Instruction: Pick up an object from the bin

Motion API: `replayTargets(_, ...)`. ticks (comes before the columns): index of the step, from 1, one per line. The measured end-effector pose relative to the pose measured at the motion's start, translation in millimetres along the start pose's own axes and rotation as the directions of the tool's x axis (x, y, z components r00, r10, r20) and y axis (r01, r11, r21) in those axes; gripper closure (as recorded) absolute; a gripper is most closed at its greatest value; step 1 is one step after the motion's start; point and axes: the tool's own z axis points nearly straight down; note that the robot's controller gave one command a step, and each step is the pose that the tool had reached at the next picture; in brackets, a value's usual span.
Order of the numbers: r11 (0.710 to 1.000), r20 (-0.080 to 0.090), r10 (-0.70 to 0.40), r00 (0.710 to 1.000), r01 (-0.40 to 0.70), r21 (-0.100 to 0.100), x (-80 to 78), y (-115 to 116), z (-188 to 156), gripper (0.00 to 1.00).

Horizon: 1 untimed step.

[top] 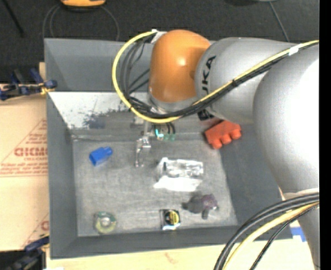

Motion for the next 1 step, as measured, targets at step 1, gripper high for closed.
replayTargets(1,1.000,0.003,0.000,1.000,0.000,-0.001,-0.6,39.1,27.8,0.00)
